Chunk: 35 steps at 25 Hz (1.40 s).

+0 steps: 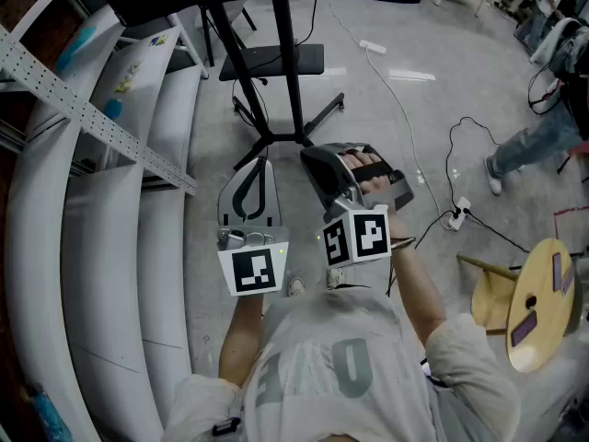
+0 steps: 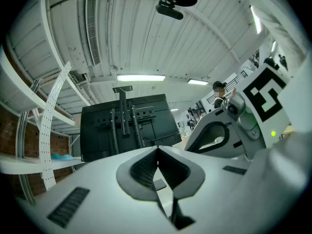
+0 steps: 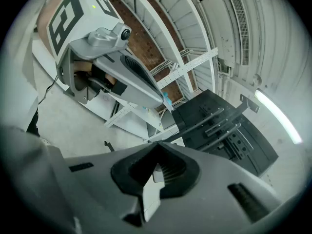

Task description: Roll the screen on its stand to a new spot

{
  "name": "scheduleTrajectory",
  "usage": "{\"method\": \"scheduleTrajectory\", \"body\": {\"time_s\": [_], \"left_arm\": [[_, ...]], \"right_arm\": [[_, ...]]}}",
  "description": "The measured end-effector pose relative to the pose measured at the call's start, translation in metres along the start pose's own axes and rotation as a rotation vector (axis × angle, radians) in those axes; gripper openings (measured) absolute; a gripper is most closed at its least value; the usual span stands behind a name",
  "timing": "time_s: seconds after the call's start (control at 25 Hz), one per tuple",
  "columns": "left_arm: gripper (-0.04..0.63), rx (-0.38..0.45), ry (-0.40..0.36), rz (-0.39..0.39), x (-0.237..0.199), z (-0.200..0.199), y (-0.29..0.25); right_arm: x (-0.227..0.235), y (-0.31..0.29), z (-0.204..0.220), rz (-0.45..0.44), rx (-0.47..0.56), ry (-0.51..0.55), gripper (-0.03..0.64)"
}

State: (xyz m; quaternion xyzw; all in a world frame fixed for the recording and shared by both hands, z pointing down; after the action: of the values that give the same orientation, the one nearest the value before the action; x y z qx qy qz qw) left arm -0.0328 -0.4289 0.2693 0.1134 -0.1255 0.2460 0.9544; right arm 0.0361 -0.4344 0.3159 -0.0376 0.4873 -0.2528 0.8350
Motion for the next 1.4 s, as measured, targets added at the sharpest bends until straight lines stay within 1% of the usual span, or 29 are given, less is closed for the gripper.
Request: {"method": "scheduleTrajectory", "body": {"time_s": [0.12,0.24,0.36,0.56,0.72,0.88,1.12,1.4], "left_arm": [[0.014,-0.007,-0.001,-0.006,-0.001,0.0,-0.001],[0.014,-0.01,-0.002,-0.017,-0.001,0.0,-0.005],[0.014,-0.007,-0.008,-0.021,0.003,-0.001,-0.011],[0.014,-0.015,-0.018,-0.032,0.014,0.0,-0.025],[0.014,-0.019,-0.038,-0.052,0.026,0.0,-0.035],[0.014,-0.022,-0.018,-0.067,0.029,0.002,-0.046],[0.014,-0.021,-0.032,-0.099,0.015,0.005,-0.071],[0.014,-0.013,-0.018,-0.086,-0.009,0.035,-0.122]], "right_arm": [[0.002,0.0,0.002,0.0,0.012,-0.029,0.018],[0.003,0.001,0.005,-0.011,0.042,-0.103,0.018],[0.002,0.002,0.013,-0.02,0.054,-0.145,0.018],[0.01,0.002,0.03,-0.004,0.121,-0.255,0.018],[0.015,0.002,0.047,-0.012,0.147,-0.259,0.018],[0.017,-0.005,0.064,-0.03,0.152,-0.284,0.018],[0.037,-0.023,0.075,-0.027,0.18,-0.336,0.02],[0.059,-0.073,0.095,-0.008,0.153,-0.343,0.02]]}}
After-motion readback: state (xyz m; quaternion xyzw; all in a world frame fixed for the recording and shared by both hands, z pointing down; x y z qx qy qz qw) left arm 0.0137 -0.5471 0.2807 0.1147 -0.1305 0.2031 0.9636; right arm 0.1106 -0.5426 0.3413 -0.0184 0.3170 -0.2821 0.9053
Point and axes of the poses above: the fingertips, and each gripper's own axes: y backward along the fingers, x to its right, z out of its underside, the point moved 2 cm from there along y, backward along the fingers, and after that the axes turned 4 degrees about -y, right-handed, at the moved point
